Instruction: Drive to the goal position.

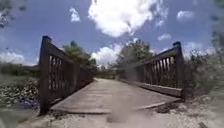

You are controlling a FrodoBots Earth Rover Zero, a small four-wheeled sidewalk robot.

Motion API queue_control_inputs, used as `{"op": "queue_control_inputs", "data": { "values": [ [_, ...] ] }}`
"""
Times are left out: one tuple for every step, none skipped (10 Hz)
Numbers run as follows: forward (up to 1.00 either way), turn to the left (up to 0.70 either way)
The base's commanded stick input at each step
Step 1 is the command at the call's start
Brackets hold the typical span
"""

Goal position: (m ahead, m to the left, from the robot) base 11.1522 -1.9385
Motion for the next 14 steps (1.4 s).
{"op": "queue_control_inputs", "data": {
  "values": [
    [0.45,0.00],
    [0.45,0.00],
    [0.45,0.00],
    [0.45,0.00],
    [0.45,0.00],
    [0.45,0.00],
    [0.45,0.00],
    [0.45,0.00],
    [0.45,0.27],
    [0.45,0.27],
    [0.45,0.27],
    [0.45,0.27],
    [0.45,0.27],
    [0.45,0.27]
  ]
}}
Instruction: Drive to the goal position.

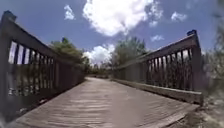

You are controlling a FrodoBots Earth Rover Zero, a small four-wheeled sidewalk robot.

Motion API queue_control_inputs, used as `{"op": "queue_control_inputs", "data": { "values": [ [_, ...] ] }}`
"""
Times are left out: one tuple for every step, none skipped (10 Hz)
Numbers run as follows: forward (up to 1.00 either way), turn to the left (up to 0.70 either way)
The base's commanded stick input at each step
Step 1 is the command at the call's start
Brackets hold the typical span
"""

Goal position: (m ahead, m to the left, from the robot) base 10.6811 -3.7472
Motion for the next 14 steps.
{"op": "queue_control_inputs", "data": {
  "values": [
    [0.45,0.22],
    [0.45,0.07],
    [0.45,0.00],
    [0.45,0.00],
    [0.45,0.00],
    [0.45,0.00],
    [0.45,0.00],
    [0.45,0.00],
    [0.45,0.00],
    [0.45,0.00],
    [0.45,0.00],
    [0.45,0.00],
    [0.45,0.00],
    [0.45,0.00]
  ]
}}
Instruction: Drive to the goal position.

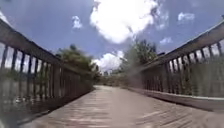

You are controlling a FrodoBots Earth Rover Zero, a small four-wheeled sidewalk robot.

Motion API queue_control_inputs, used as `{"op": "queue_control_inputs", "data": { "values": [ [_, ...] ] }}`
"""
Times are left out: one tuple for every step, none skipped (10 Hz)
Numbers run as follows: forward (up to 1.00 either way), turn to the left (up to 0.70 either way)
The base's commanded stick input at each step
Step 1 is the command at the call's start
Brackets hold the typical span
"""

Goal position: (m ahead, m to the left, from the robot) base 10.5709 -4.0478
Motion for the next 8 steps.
{"op": "queue_control_inputs", "data": {
  "values": [
    [0.45,0.00],
    [0.45,0.00],
    [0.45,0.00],
    [0.45,0.00],
    [0.45,0.00],
    [0.45,0.00],
    [0.45,0.00],
    [0.45,0.00]
  ]
}}
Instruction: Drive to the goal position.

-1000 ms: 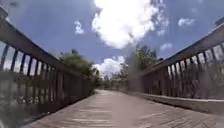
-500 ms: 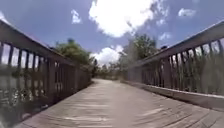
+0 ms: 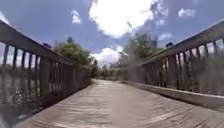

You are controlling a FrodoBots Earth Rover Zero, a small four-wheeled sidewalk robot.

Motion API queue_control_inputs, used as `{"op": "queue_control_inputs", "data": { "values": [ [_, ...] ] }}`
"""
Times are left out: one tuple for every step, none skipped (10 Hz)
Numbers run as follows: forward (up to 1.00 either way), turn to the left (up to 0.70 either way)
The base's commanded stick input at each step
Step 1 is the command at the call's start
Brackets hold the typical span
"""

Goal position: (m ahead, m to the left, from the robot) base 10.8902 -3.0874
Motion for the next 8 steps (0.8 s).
{"op": "queue_control_inputs", "data": {
  "values": [
    [0.45,0.00],
    [0.45,0.00],
    [0.45,0.00],
    [0.45,0.00],
    [0.45,-0.26],
    [0.45,-0.27],
    [0.45,-0.27],
    [0.45,-0.27]
  ]
}}
